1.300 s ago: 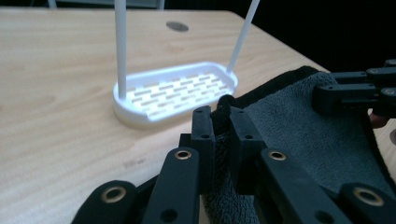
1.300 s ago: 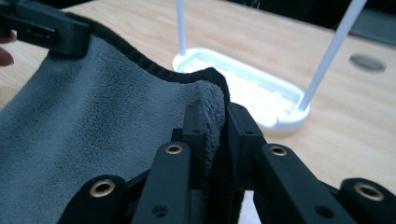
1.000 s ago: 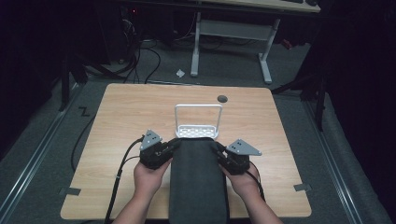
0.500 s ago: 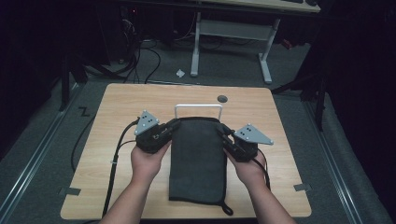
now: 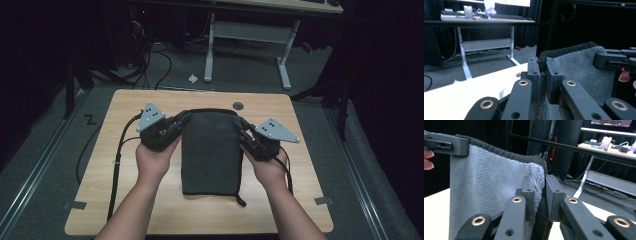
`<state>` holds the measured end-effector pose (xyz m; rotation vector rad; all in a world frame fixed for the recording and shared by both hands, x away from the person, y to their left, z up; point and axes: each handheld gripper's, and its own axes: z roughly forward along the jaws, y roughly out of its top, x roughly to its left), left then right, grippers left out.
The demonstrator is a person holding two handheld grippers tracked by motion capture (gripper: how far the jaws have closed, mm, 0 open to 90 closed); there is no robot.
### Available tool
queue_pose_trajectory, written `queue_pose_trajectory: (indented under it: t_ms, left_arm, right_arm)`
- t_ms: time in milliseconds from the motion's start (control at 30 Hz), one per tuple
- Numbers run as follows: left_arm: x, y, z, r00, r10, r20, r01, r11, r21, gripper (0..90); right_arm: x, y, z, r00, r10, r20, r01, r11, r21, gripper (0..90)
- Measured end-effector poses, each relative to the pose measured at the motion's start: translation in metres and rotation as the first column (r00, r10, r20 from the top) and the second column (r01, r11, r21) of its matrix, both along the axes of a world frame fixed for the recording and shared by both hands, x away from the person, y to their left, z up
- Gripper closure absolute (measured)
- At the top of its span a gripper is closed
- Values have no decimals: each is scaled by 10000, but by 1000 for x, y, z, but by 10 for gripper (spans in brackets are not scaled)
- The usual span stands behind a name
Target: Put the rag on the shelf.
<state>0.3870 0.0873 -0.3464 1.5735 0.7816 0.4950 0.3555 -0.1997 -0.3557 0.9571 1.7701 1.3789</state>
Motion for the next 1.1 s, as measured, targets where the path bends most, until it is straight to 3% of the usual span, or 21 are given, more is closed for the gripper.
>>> queue_pose_trajectory:
  t_ms: [567, 900, 967, 1100]
  left_arm:
    - [12, 5, 52, 9960, 97, 885, -86, 9999, -126, 834]
    - [21, 2, 57, 9957, 0, 925, 6, 10000, -61, 837]
    - [25, 1, 59, 9950, 67, 1001, -72, 10000, 48, 836]
    - [38, -2, 59, 9967, 184, 789, -192, 9998, 98, 836]
  right_arm:
    - [8, 2, 47, 9959, -35, 904, 14, 9997, 239, 796]
    - [14, 0, 53, 9949, -98, 1003, 81, 9998, 166, 795]
    - [17, -1, 54, 9949, -153, 995, 139, 9998, 148, 795]
    - [29, -2, 54, 9953, -281, 931, 261, 9994, 222, 795]
